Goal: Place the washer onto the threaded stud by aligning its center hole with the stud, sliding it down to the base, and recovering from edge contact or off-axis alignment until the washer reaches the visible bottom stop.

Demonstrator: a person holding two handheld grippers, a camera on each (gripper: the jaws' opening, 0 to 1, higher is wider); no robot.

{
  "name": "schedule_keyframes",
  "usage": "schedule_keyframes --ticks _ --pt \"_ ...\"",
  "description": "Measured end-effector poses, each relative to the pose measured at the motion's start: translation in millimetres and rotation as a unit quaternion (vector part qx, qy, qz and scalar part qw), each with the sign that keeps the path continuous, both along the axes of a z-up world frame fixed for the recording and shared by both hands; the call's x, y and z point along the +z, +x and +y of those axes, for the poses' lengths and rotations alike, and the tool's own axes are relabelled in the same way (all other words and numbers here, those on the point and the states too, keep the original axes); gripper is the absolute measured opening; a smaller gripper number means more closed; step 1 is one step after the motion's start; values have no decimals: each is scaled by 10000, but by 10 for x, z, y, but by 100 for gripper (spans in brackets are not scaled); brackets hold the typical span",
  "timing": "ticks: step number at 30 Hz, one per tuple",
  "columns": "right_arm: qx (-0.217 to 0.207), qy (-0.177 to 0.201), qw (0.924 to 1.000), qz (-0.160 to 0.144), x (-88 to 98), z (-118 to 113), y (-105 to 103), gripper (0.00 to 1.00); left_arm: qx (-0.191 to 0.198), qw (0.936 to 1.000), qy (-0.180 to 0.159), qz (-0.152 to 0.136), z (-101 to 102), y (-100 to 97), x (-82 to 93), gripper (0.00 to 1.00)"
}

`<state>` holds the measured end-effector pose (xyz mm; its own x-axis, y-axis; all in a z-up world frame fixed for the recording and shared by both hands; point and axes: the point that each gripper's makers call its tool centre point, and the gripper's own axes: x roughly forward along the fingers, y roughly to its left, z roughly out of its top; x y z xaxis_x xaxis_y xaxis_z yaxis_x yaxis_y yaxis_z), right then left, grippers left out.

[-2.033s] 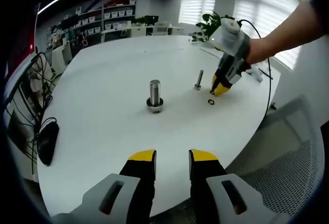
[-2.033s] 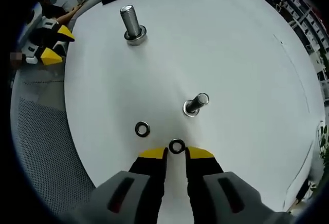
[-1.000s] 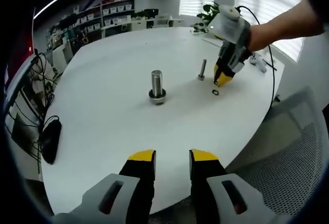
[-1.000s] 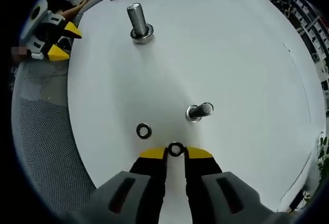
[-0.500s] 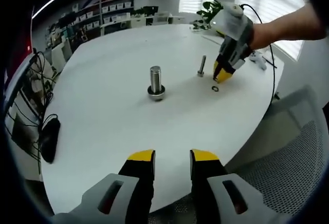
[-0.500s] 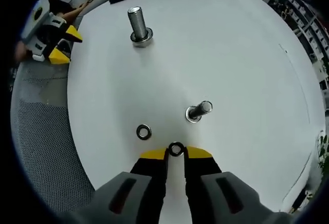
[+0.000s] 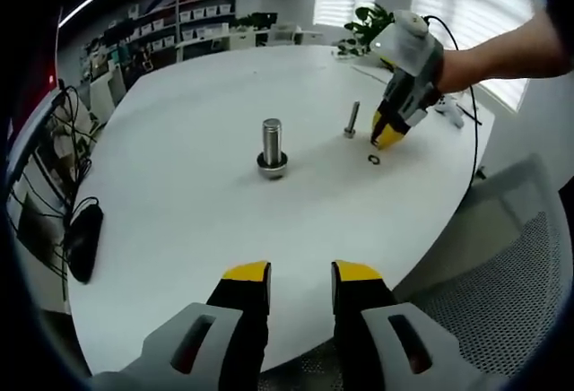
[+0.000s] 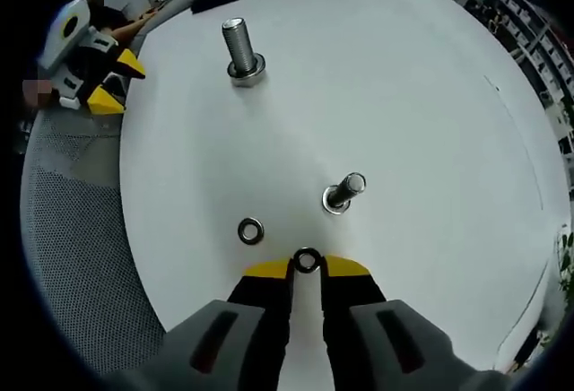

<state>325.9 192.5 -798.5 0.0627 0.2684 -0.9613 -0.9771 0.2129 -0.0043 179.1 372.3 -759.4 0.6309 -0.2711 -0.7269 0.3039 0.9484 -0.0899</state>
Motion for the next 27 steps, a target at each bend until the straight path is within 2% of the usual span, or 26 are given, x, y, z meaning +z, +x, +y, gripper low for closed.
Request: schedule_keyframes --ticks 15,20,27 --pt "-124 167 9997 102 27 3 5 13 20 10000 -67 -4 -3 4 0 25" --pt "-183 411 9989 100 159 56 21 13 51 10000 -66 28 7 1 -12 26" --pt "-364 727 9966 90 347 77 154 14 83 9999 -67 21 18 4 -9 26"
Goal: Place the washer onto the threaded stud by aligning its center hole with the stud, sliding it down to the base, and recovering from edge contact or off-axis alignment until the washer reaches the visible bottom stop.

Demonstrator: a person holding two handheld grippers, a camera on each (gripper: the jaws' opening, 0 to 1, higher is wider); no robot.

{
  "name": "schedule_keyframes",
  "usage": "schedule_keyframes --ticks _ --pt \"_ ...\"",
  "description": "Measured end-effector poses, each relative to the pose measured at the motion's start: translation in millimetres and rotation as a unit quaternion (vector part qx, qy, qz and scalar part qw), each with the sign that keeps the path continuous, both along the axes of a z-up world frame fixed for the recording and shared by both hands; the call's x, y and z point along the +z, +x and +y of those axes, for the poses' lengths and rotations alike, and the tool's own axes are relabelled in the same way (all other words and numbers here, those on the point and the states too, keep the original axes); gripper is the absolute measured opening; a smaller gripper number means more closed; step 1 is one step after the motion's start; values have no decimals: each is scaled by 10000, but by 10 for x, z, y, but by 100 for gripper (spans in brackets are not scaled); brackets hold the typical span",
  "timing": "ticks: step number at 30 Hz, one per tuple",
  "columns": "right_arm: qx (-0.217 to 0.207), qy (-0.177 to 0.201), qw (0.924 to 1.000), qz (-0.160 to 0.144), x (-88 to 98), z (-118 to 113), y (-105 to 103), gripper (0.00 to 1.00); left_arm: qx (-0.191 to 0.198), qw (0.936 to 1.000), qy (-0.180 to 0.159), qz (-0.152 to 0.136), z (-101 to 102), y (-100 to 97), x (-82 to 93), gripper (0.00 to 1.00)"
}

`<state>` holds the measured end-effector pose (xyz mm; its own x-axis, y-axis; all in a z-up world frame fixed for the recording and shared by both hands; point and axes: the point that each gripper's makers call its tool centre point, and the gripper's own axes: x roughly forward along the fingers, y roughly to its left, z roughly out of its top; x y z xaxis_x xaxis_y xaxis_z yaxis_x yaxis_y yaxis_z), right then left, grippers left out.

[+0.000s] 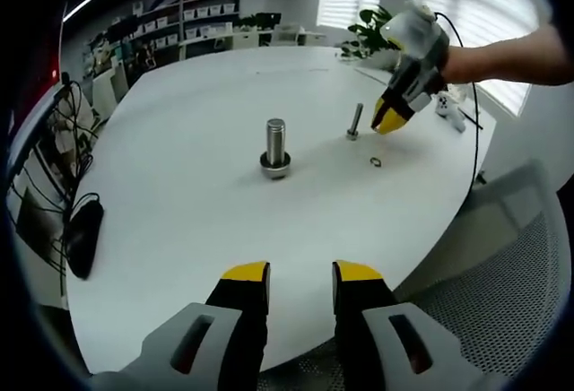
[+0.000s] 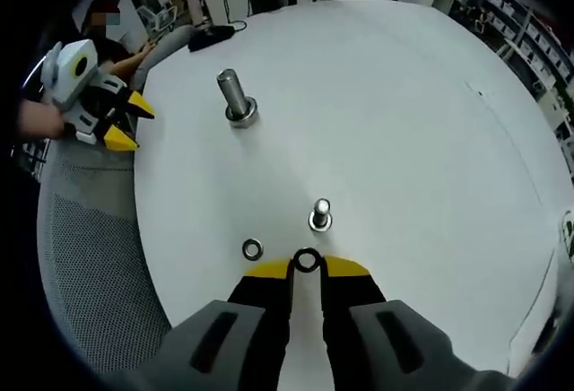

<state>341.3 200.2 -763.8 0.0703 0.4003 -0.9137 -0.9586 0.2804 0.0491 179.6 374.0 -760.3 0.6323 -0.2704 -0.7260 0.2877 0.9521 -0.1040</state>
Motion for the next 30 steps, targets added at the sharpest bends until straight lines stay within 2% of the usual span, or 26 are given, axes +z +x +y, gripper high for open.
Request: schedule_keyframes --ticks 3,9,15,19,24,30 --pt "-65 149 9999 4 88 3 57 14 -15 10000 20 20 -2 -7 -5 26" --pt "156 261 9994 -170 259 54 80 14 14 10000 29 48 5 -11 -12 26" --pt "386 407 9981 -272 381 214 46 14 -22 9999 65 95 -5 -21 -30 26" --pt "490 458 9974 -255 369 296 56 14 -47 9999 73 103 -8 -21 -36 26" --pt "525 295 9978 -294 289 275 92 14 -41 9999 87 117 -4 -25 -43 26" --pt "542 277 9976 -317 290 283 100 14 -49 9999 95 88 -9 -23 -31 26"
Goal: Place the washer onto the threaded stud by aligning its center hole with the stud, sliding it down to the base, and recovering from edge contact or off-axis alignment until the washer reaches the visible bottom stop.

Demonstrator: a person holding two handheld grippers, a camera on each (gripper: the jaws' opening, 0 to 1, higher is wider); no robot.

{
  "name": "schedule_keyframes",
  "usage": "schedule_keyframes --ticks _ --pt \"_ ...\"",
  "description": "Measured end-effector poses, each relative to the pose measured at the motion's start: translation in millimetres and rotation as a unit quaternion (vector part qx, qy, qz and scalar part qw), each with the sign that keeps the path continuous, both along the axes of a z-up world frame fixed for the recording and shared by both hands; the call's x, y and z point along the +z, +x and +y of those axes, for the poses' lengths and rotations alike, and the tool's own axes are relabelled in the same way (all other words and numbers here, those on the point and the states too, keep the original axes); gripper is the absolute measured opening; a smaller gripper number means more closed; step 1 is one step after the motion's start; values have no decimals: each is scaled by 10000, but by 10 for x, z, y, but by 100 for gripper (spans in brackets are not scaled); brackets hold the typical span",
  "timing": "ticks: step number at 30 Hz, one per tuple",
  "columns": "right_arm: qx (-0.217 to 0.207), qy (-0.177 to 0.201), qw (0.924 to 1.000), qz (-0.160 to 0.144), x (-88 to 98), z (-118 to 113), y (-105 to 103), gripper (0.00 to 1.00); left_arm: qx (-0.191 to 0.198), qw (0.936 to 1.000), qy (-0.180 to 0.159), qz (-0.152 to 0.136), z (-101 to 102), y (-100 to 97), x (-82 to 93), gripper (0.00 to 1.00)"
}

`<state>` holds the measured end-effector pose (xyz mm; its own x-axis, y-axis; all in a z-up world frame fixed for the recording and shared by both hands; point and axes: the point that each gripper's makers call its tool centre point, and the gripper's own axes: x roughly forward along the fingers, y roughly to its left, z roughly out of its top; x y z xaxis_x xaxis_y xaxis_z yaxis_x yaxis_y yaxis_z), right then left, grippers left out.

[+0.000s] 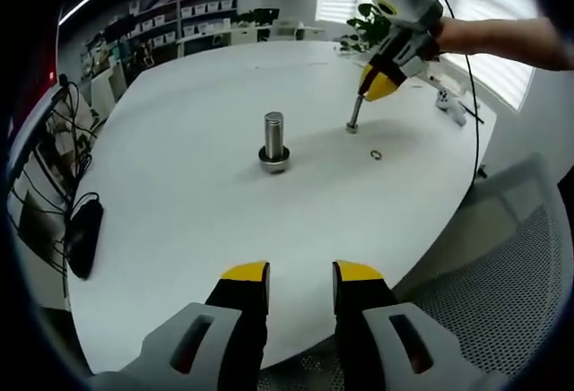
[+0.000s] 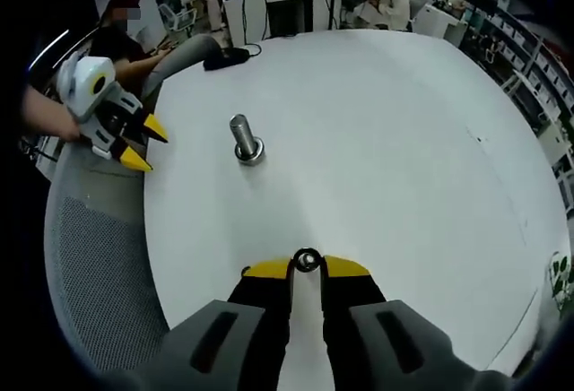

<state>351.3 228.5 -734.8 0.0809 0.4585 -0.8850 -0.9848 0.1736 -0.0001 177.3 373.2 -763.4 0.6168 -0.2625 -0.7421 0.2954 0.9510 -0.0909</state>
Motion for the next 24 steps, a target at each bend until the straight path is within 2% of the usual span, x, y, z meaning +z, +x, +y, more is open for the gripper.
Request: schedule_keyframes --ticks 13,24 --pt "28 -159 9999 21 -112 25 32 14 -2 10000 21 3 7 1 -2 26" --pt "83 -442 9989 131 -345 20 53 14 0 10000 -8 7 -2 1 -4 26"
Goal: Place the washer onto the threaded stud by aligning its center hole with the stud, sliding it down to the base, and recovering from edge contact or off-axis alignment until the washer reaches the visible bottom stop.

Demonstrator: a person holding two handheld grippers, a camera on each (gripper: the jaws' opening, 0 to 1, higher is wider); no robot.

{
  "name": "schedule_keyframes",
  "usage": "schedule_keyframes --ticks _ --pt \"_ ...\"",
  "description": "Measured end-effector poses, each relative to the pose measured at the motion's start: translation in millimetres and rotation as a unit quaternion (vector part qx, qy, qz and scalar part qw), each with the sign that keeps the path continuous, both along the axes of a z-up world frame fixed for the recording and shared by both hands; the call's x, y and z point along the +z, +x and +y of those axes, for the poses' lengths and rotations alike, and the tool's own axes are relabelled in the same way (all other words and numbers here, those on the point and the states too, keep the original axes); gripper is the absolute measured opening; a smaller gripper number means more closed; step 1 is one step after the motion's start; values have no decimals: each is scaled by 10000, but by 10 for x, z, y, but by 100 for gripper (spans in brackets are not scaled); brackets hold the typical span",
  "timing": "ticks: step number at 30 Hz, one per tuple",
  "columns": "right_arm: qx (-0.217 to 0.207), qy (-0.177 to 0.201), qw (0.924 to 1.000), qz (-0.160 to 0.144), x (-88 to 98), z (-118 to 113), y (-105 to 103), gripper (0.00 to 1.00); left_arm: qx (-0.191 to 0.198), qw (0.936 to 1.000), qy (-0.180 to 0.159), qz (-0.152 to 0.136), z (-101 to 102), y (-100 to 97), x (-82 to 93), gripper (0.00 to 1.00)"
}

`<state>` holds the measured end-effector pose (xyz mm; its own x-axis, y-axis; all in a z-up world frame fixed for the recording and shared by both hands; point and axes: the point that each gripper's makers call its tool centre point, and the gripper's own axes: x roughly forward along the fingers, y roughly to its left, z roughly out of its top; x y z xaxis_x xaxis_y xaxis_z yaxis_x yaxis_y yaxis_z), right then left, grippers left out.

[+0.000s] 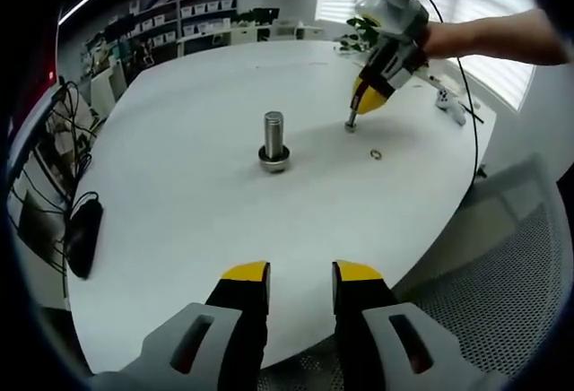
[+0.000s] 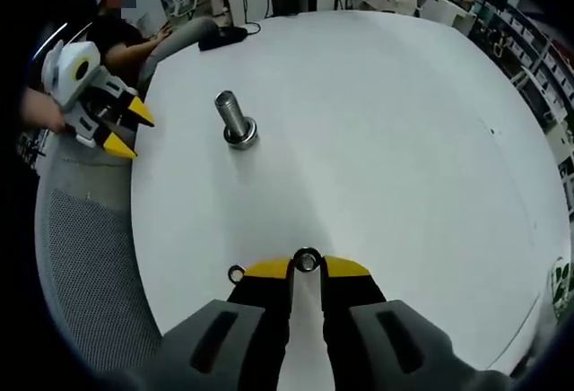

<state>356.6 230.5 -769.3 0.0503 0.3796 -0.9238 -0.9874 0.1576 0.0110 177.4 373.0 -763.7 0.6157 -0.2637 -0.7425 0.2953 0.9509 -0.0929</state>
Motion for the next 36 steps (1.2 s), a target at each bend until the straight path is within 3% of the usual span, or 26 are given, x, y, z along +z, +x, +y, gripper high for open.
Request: schedule_keyframes --ticks 13,36 --pt "-38 -181 9998 98 -194 -23 -47 14 47 10000 -35 -34 13 9 16 25" --pt "-109 -34 9999 96 -145 -39 -149 20 85 9999 -89 -110 25 23 42 25"
